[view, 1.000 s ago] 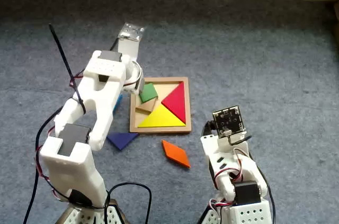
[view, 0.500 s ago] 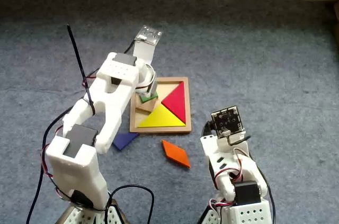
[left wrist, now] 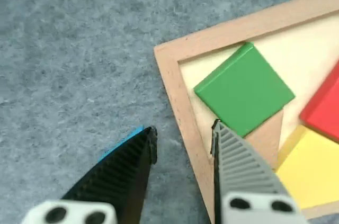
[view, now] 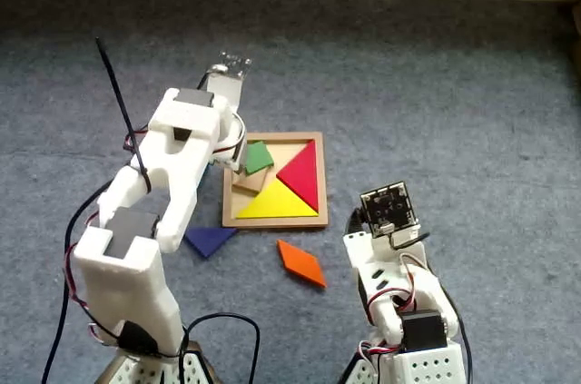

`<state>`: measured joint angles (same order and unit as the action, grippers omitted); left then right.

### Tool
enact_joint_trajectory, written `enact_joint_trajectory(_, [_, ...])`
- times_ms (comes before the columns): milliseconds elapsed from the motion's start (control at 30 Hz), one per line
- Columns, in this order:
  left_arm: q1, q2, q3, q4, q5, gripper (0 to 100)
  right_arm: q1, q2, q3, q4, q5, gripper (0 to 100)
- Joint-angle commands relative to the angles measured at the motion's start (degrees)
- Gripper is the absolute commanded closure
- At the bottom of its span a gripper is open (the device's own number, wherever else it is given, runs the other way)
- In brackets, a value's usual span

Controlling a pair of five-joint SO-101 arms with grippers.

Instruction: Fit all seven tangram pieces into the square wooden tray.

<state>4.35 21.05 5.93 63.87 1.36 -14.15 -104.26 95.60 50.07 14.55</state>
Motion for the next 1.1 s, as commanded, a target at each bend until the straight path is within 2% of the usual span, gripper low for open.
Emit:
enact_joint_trajectory(0, [1.01, 3.12, -5.85, 1.93, 0.26, 81, -0.48, -0.66, 0.4, -1.54, 0.79, 96.4])
enact_joint_trajectory(300, [3.65, 10.42, -17.71, 5.27, 0.62, 82, -0.48, -0.66, 0.4, -1.54, 0.79, 96.4])
enact_joint_trajectory(600, [9.98, 10.24, -18.24, 4.84, 0.7, 82, -0.48, -0.66, 0.4, -1.54, 0.79, 96.4])
enact_joint_trajectory(733, [9.8, 8.48, -17.89, 5.1, 0.97, 82, -0.48, -0.66, 0.4, -1.54, 0.79, 96.4])
enact_joint_trajectory(833, [8.48, 4.97, -17.71, 6.51, 3.96, 82, -0.48, -0.66, 0.4, -1.54, 0.79, 96.4])
enact_joint_trajectory(1067, [8.48, 1.54, -15.78, 10.2, 2.2, 82, -0.48, -0.66, 0.4, -1.54, 0.79, 96.4])
